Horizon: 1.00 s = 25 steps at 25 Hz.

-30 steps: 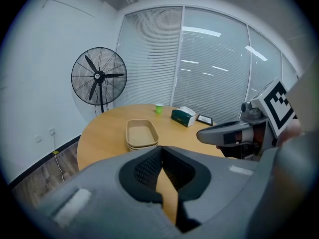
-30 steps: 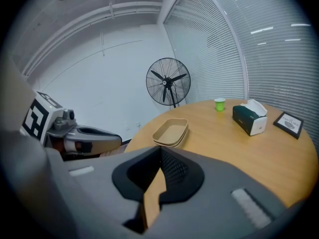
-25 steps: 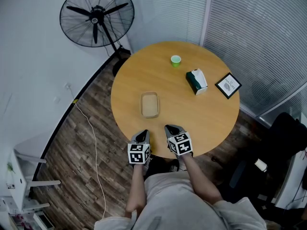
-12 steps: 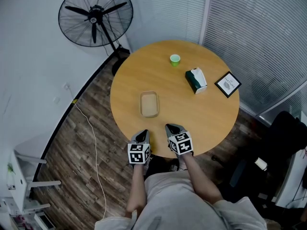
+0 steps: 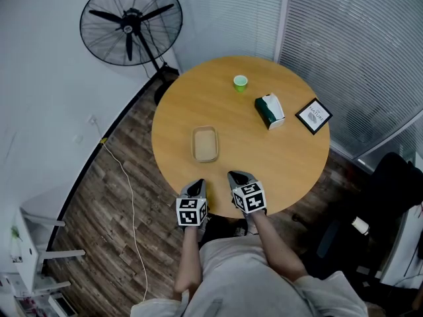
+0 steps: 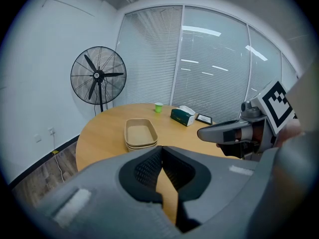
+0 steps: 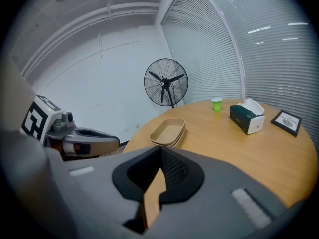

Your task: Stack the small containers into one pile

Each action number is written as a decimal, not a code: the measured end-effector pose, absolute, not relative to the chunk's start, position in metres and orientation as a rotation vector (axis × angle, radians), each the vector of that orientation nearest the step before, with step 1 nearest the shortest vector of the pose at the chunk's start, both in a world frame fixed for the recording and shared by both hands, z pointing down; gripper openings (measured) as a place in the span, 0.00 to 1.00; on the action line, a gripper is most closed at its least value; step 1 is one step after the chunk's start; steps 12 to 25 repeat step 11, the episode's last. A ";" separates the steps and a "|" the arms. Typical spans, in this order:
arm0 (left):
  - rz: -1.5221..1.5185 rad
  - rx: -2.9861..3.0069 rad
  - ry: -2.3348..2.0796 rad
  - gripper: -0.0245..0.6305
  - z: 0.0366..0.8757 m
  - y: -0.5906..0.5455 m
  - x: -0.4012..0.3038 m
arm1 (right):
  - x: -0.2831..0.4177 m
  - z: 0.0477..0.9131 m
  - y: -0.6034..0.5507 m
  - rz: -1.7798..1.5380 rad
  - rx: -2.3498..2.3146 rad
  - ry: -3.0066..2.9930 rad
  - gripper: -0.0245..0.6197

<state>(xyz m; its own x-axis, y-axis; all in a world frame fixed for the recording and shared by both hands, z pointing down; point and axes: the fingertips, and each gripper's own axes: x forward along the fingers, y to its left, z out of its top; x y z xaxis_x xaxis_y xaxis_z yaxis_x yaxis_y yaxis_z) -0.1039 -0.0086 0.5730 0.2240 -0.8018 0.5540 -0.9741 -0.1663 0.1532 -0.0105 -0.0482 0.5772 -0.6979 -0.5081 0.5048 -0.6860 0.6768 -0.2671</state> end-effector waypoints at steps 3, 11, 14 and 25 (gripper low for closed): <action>0.483 2.031 -1.631 0.04 0.573 -0.009 -0.103 | -0.010 0.577 -0.048 0.626 0.932 -2.501 0.03; 0.486 2.037 -1.627 0.04 0.573 -0.009 -0.102 | -0.009 0.578 -0.047 0.628 0.931 -2.501 0.03; 0.486 2.037 -1.627 0.04 0.573 -0.009 -0.102 | -0.009 0.578 -0.047 0.628 0.931 -2.501 0.03; 0.486 2.037 -1.627 0.04 0.573 -0.009 -0.102 | -0.009 0.578 -0.047 0.628 0.931 -2.501 0.03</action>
